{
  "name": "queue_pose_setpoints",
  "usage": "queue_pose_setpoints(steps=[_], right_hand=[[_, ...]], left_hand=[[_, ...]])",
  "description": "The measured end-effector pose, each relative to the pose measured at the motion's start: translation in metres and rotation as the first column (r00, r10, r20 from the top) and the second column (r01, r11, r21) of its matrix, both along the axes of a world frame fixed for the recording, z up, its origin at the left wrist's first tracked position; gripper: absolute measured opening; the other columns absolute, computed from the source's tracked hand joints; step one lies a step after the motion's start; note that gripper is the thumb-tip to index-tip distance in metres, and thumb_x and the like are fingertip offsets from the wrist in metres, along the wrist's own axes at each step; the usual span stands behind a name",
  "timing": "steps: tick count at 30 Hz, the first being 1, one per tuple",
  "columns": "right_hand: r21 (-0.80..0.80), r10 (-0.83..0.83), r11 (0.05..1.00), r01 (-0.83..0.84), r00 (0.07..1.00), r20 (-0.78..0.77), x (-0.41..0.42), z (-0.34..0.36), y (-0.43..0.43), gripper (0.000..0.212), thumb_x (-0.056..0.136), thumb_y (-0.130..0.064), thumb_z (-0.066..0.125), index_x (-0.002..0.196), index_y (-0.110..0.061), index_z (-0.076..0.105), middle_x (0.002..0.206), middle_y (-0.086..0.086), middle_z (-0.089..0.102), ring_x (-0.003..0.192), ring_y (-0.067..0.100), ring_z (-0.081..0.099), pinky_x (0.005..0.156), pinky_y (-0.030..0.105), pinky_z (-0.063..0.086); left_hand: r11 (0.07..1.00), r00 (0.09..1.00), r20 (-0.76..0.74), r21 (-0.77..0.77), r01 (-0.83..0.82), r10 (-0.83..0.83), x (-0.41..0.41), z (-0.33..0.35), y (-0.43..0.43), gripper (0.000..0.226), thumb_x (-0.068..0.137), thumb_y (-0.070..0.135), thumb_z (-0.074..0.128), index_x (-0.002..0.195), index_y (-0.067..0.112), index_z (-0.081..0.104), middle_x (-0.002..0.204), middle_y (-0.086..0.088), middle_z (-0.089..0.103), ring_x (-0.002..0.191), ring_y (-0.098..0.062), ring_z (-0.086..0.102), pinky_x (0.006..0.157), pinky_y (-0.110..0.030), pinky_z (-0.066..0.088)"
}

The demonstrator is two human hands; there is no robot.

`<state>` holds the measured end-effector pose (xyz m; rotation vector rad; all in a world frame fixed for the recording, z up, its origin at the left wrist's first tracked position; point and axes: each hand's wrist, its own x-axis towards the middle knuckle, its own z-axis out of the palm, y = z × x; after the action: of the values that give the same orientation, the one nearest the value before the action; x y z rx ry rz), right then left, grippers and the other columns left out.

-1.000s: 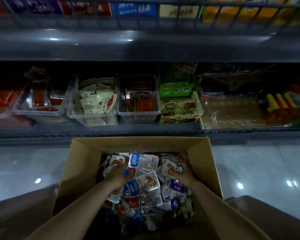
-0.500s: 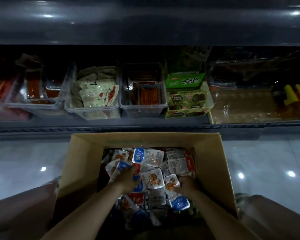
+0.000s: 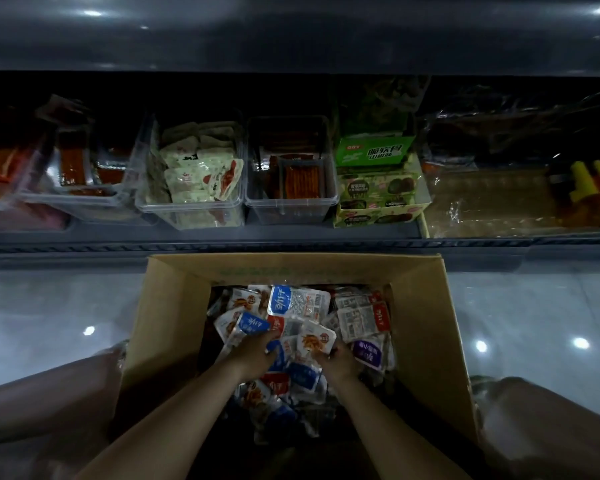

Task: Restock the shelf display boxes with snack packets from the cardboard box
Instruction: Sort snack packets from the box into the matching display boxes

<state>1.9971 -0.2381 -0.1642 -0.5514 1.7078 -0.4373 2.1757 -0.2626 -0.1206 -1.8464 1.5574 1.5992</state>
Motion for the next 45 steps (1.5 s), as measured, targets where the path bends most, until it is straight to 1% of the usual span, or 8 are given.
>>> queue_pose_setpoints(steps=[9,18,21,26,30,33,40,45], right_hand=[[-0.122,-0.067,0.991,0.047,0.983,-0.17,-0.023,0.037,-0.013,0.031,0.08,0.014,0.065,0.11,0.011,0.057,0.107,0.02,0.065,0.101,0.028,0.062,0.066,0.017,0.046],[-0.16,0.2,0.97,-0.181,0.974,0.11,-0.039,0.157,-0.051,0.036,0.078,-0.002,0.075,0.11,-0.008,0.059,0.099,0.005,0.071,0.085,0.017,0.067,0.064,0.024,0.055],[-0.204,0.185,0.967,-0.15,0.969,0.162,-0.029,0.211,-0.062,0.033,0.081,-0.003,0.072,0.111,-0.006,0.058,0.097,0.008,0.071,0.086,0.022,0.069,0.074,0.033,0.059],[-0.241,-0.113,0.947,0.212,0.923,0.368,-0.011,0.279,-0.054,0.022,0.088,-0.003,0.064,0.107,-0.009,0.053,0.092,0.012,0.067,0.074,0.024,0.067,0.061,0.035,0.056],[-0.344,-0.06,0.907,0.242,0.884,0.464,0.003,0.31,-0.038,0.042,0.086,0.007,0.06,0.123,-0.006,0.046,0.105,0.013,0.066,0.087,0.03,0.066,0.077,0.045,0.056],[-0.306,-0.048,0.919,0.25,0.84,0.541,0.009,0.323,-0.033,0.044,0.087,0.005,0.059,0.127,-0.01,0.048,0.111,0.015,0.068,0.096,0.031,0.067,0.083,0.046,0.055],[-0.246,0.237,0.962,-0.119,0.815,0.529,0.015,0.34,-0.019,0.066,0.075,-0.041,0.069,0.132,-0.015,0.047,0.117,0.009,0.068,0.107,0.026,0.066,0.091,0.043,0.054],[-0.148,0.033,0.982,0.12,0.66,0.751,0.036,0.337,-0.014,0.056,0.079,-0.035,0.063,0.129,-0.013,0.055,0.122,0.01,0.066,0.116,0.024,0.059,0.099,0.042,0.048]], left_hand=[[0.999,0.998,0.045,0.003,-0.037,0.037,-0.009,0.027,-0.004,0.052,0.099,0.034,0.045,0.145,0.014,0.033,0.148,-0.01,0.039,0.131,-0.024,0.043,0.101,-0.027,0.038],[0.923,0.845,-0.374,0.198,-0.33,0.382,-0.02,0.128,-0.018,0.106,0.059,0.094,0.038,0.145,0.033,0.032,0.155,0.002,0.027,0.143,-0.022,0.024,0.116,-0.04,0.019],[0.886,0.79,-0.409,0.278,-0.37,0.458,-0.016,0.165,-0.021,0.059,0.09,0.066,0.028,0.137,0.031,0.039,0.146,0.004,0.037,0.137,-0.025,0.037,0.104,-0.035,0.038],[0.738,0.52,-0.546,0.324,-0.591,0.656,-0.025,0.225,-0.027,0.048,0.094,0.051,0.043,0.104,0.01,0.066,0.1,-0.015,0.073,0.098,-0.032,0.066,0.093,-0.043,0.05],[0.746,0.55,-0.549,0.232,-0.624,0.63,-0.035,0.264,-0.021,0.062,0.089,0.064,0.045,0.117,0.011,0.064,0.111,-0.02,0.068,0.099,-0.035,0.066,0.085,-0.04,0.052],[0.763,0.622,-0.564,0.019,-0.647,0.542,-0.034,0.278,-0.006,0.036,0.09,0.035,0.062,0.121,0.019,0.055,0.108,-0.009,0.07,0.094,-0.026,0.068,0.081,-0.039,0.055],[0.346,0.008,-0.768,0.28,-0.896,0.64,-0.012,0.295,-0.019,0.024,0.091,0.018,0.061,0.112,0.009,0.053,0.089,-0.007,0.07,0.065,-0.015,0.068,0.052,-0.028,0.054],[0.337,0.005,-0.808,0.24,-0.91,0.59,-0.018,0.303,-0.022,0.024,0.086,0.016,0.066,0.108,0.014,0.056,0.093,-0.003,0.072,0.075,-0.013,0.072,0.061,-0.029,0.056]])
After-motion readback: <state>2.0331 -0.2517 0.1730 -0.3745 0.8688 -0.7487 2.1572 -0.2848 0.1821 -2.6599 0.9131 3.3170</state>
